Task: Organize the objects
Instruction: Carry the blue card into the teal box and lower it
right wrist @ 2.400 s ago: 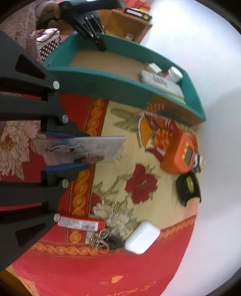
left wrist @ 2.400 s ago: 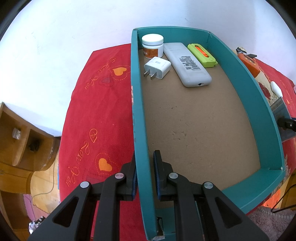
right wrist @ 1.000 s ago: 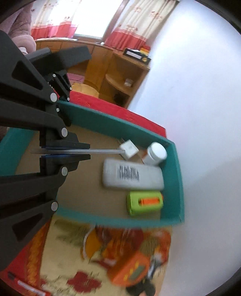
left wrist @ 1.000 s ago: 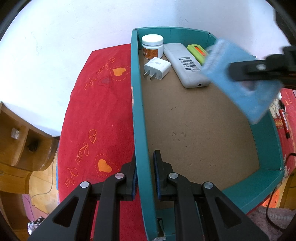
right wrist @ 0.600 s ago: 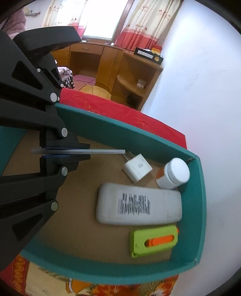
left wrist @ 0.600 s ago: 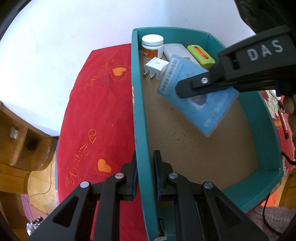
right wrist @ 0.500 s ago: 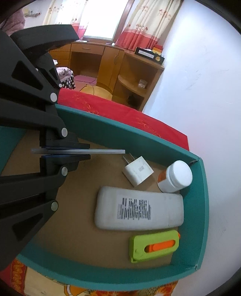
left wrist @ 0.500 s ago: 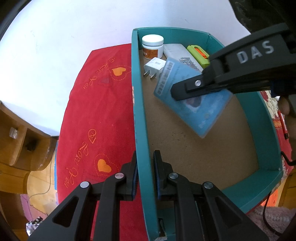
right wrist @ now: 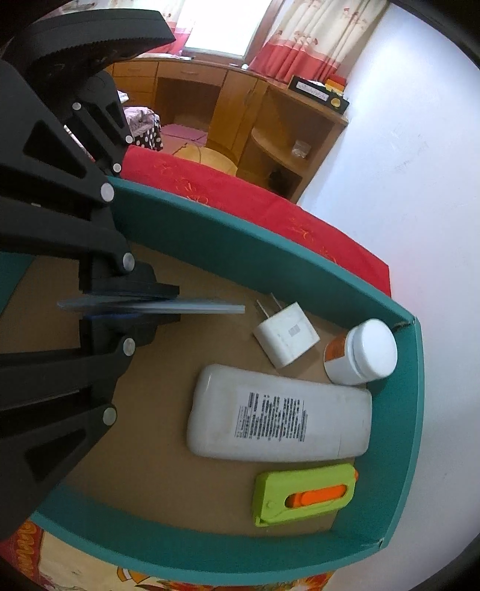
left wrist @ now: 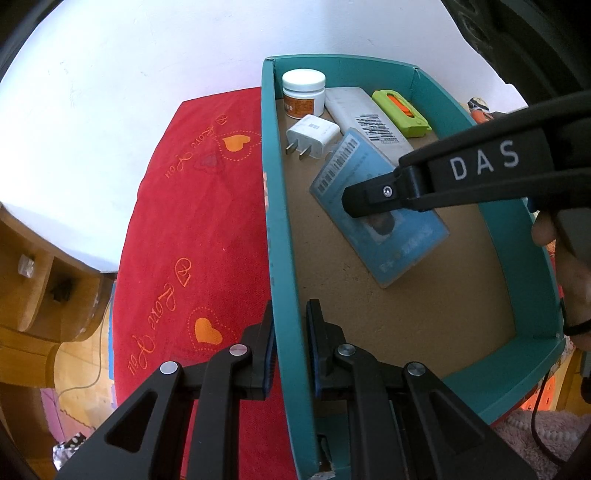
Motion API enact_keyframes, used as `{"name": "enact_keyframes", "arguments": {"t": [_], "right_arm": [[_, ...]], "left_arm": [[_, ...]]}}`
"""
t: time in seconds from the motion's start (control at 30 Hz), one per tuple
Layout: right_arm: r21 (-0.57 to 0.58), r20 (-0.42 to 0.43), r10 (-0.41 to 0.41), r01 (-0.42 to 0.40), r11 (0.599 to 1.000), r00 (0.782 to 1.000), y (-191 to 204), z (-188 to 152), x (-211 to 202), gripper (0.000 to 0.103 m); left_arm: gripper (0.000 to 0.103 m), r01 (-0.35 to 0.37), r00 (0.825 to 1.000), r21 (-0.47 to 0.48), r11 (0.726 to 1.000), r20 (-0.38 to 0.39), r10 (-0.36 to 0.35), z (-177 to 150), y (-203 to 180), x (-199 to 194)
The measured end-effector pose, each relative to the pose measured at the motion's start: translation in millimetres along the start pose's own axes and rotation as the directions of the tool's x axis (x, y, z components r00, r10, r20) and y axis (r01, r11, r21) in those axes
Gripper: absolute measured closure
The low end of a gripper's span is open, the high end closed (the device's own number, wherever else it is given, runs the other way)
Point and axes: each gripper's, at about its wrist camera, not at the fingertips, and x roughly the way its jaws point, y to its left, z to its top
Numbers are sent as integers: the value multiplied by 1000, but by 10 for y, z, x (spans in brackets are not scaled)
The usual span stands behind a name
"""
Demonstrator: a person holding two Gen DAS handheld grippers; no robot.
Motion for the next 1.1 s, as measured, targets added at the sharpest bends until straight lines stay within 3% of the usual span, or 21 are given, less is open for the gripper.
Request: {"name": "enact_keyframes", "arguments": {"t": [0.23, 0.47, 0.7, 0.77, 0.93, 1.1], "right_arm": [[-13, 6, -42, 43, 999, 999, -31, -35, -48, 83], [-43, 14, -102, 102, 994, 995, -75, -89, -114, 81], [-58, -29, -102, 100, 993, 994, -83, -105, -24, 79], [-81, -42, -97, 93, 992, 994, -35, -110, 16, 75], [-121, -36, -103, 98, 988, 994, 57, -121, 9, 55], [-105, -1, -95, 95, 990, 995, 3, -155, -148, 53]], "left_arm": [[89, 0, 1000, 1, 1000, 0, 0, -4, 4, -2], [89, 1, 1000, 2, 1000, 0, -1, -7, 4, -5], [89, 0, 1000, 5, 1000, 0, 0, -9, 3, -9], [89, -1, 1000, 5, 1000, 1, 1, -9, 4, -9], [89, -1, 1000, 5, 1000, 1, 1, -13, 2, -11], [89, 0, 1000, 6, 1000, 0, 0, -17, -5, -14]]}}
